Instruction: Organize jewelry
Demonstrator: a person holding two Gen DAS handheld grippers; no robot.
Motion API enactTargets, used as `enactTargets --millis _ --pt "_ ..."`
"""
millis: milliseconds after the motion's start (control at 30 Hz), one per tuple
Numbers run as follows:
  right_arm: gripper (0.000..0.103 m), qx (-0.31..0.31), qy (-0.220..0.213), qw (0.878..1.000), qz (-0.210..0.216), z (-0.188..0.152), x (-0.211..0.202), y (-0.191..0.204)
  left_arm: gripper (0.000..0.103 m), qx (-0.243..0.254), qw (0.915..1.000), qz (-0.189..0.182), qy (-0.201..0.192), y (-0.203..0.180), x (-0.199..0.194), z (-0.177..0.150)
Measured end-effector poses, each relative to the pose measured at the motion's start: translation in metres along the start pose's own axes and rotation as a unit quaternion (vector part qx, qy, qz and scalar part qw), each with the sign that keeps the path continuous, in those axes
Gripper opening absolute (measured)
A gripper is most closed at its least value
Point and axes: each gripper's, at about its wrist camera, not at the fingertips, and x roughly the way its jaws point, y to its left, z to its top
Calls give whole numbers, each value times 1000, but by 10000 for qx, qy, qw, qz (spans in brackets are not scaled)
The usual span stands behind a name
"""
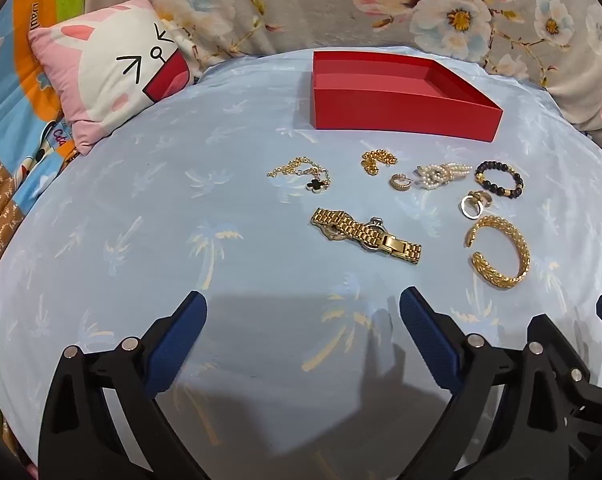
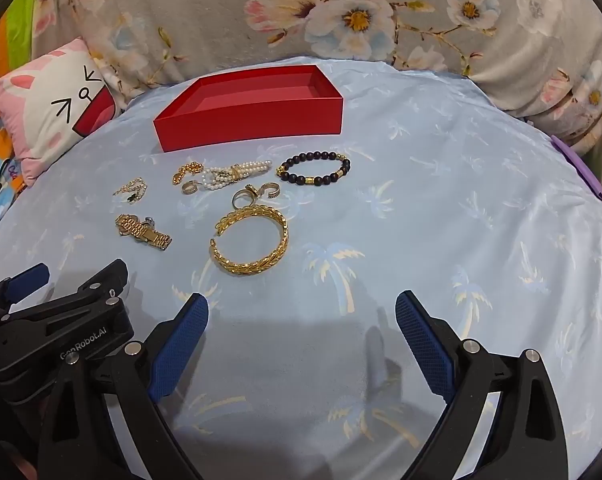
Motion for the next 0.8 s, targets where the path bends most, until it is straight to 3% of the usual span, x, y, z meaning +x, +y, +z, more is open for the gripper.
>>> enactTargets --millis 800 --pt "93 -1 48 10000 -4 -1 2 0 92 56 10000 32 -61 1 -2 0"
